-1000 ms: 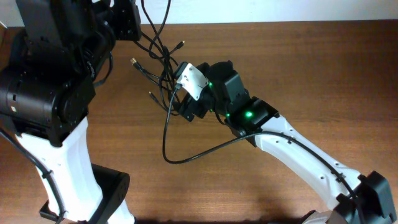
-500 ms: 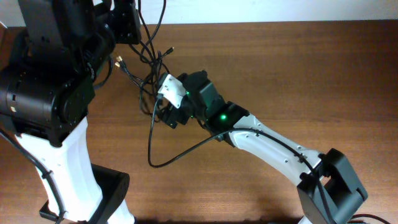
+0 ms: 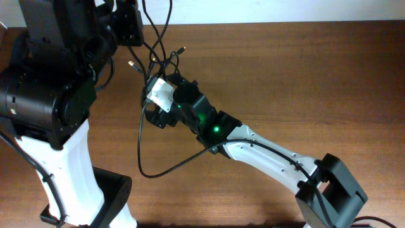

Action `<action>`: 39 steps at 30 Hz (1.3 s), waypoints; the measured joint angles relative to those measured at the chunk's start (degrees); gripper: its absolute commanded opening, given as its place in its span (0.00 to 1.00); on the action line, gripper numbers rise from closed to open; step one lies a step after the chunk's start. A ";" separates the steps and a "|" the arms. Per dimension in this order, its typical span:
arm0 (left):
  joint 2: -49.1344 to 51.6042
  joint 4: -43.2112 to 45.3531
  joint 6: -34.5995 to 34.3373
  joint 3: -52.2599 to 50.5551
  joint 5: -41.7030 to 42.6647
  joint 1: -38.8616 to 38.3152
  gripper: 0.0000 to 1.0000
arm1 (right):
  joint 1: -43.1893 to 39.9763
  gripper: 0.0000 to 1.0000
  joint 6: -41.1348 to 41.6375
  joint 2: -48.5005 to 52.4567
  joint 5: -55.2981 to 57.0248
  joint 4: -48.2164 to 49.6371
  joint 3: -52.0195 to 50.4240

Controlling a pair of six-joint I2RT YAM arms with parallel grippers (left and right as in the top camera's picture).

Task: Untangle cables
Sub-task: 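Grasp another cable strand with the right gripper near the left gripper, then pull the cables apart, left gripper leftward, right gripper rightward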

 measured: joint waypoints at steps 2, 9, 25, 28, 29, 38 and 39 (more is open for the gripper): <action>0.00 -0.24 -0.02 0.00 0.00 0.00 0.00 | -1.05 0.99 0.07 1.14 1.40 0.20 0.00; 0.00 -0.85 -0.02 0.00 0.00 0.00 0.00 | -2.49 0.04 0.96 3.23 3.67 1.09 0.00; -0.07 -2.47 -0.42 -0.02 -4.37 -0.02 0.00 | -16.76 0.04 8.87 -17.03 17.62 -19.21 0.20; -0.15 -3.34 -1.46 -0.02 -7.78 0.98 0.00 | -24.59 0.04 12.87 -25.86 17.81 -24.20 0.37; -0.15 -3.93 -2.19 -0.02 -8.24 2.32 0.00 | -28.65 0.04 13.77 -28.24 17.57 -26.36 0.46; -0.22 -9.68 -6.49 -0.07 -10.45 23.78 0.00 | -53.88 0.04 18.67 -29.99 17.46 -31.87 0.48; -0.22 -9.97 -7.02 -0.07 -10.45 26.10 0.00 | -57.53 0.04 19.87 -29.99 16.35 -32.48 0.48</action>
